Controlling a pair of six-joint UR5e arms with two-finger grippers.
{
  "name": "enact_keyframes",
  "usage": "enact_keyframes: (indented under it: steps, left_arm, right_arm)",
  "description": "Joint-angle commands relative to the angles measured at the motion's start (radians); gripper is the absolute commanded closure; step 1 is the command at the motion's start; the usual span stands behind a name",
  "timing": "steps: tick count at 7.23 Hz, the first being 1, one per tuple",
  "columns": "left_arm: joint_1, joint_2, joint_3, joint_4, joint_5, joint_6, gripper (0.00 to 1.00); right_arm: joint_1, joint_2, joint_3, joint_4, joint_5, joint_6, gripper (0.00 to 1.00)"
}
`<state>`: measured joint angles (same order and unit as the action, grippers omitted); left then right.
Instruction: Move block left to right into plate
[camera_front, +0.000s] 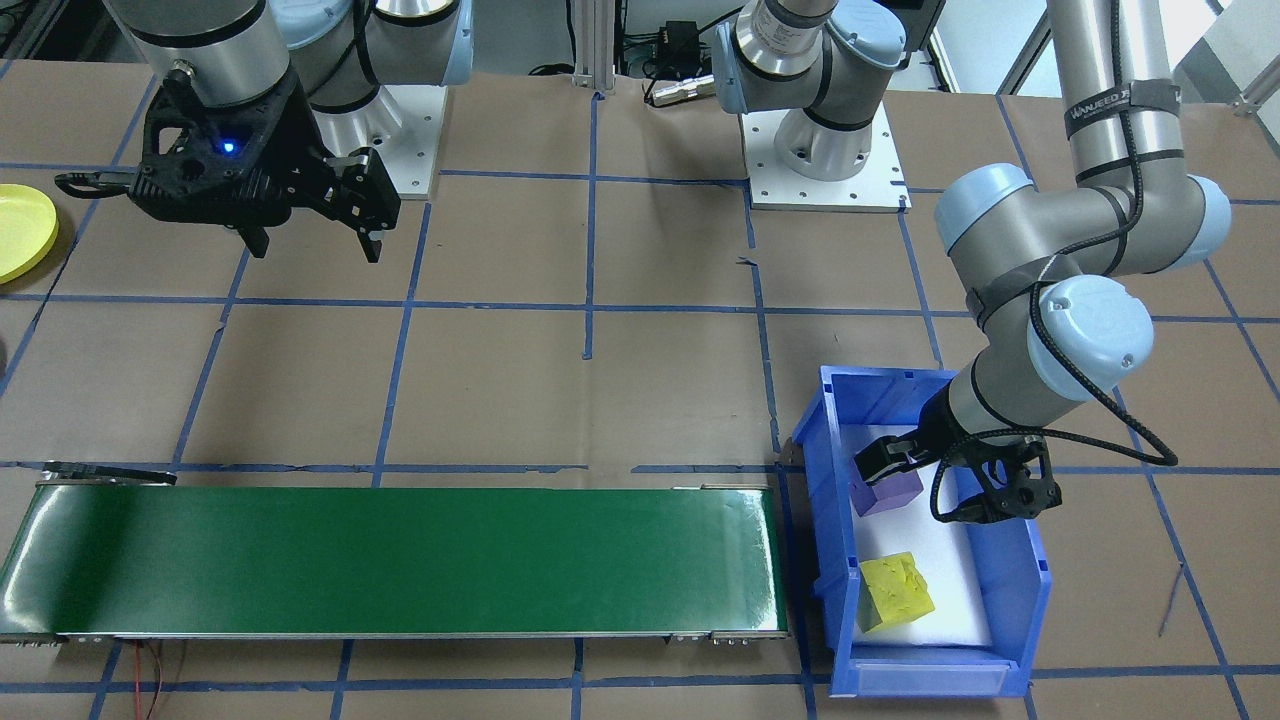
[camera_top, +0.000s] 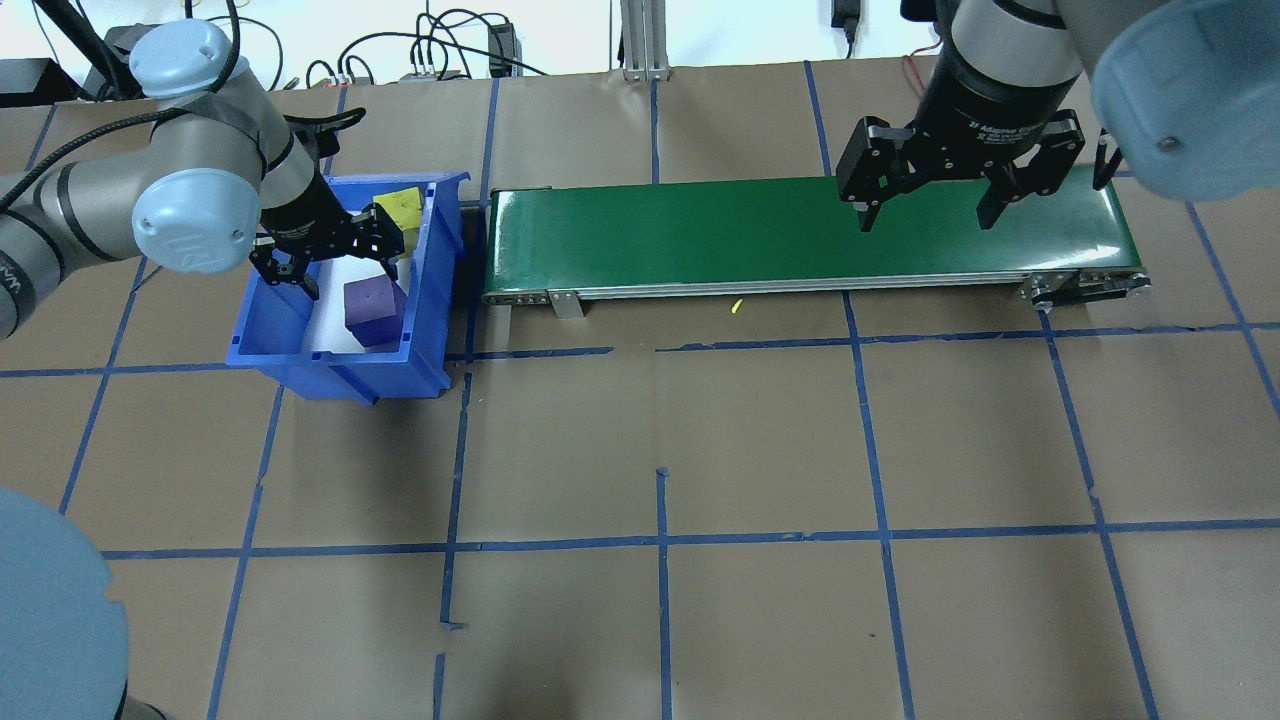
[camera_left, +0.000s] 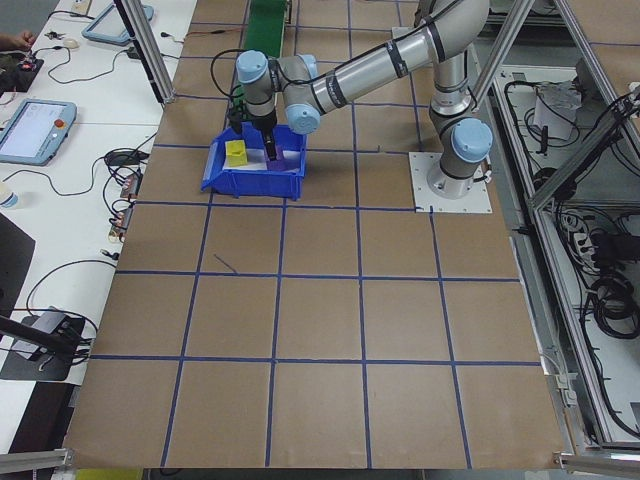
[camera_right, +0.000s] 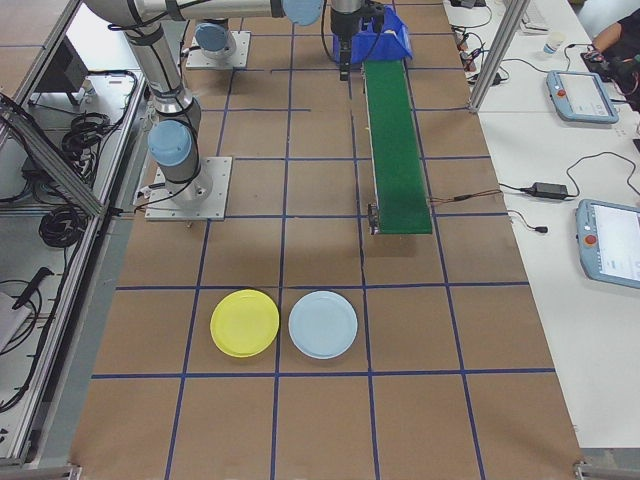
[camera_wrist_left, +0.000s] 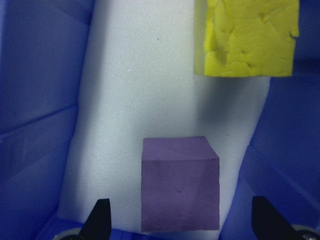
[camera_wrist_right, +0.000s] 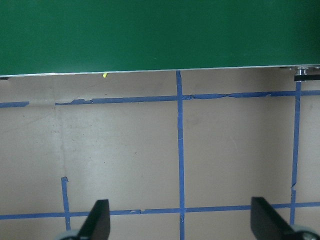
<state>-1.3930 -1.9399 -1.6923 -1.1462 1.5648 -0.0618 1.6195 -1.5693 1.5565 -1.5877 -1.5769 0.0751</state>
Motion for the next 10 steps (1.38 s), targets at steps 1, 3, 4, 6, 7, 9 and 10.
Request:
enact_keyframes:
  steps: [1, 3, 4, 6, 7, 9, 10]
  left_arm:
    - [0.005, -0.011, -0.018, 0.008, -0.003, -0.012, 0.0]
    - [0.005, -0.043, -0.02, 0.037, -0.005, -0.024, 0.02]
    - [0.005, -0.056, -0.02, 0.037, -0.003, -0.044, 0.02]
    - [0.005, -0.062, -0.033, 0.036, -0.005, -0.065, 0.38]
    - [0.005, -0.062, -0.026, 0.034, -0.005, -0.073, 0.67]
    - [0.005, -0.047, 0.0, 0.033, -0.005, -0.063, 0.77]
    - [0.005, -0.027, 0.037, 0.022, 0.003, -0.07, 0.77]
  right_arm:
    - [-0.001, 0.0, 0.0, 0.0, 0.0, 0.0, 0.0]
    - [-0.001, 0.002, 0.0, 0.0, 0.0, 0.0, 0.0]
    - [-0.001, 0.002, 0.0, 0.0, 0.0, 0.0, 0.0]
    - [-0.001, 0.002, 0.0, 0.0, 0.0, 0.0, 0.0]
    - [-0.001, 0.002, 0.0, 0.0, 0.0, 0.0, 0.0]
    - [-0.001, 0.002, 0.0, 0.0, 0.0, 0.0, 0.0]
    - [0.005, 0.002, 0.0, 0.0, 0.002, 0.002, 0.0]
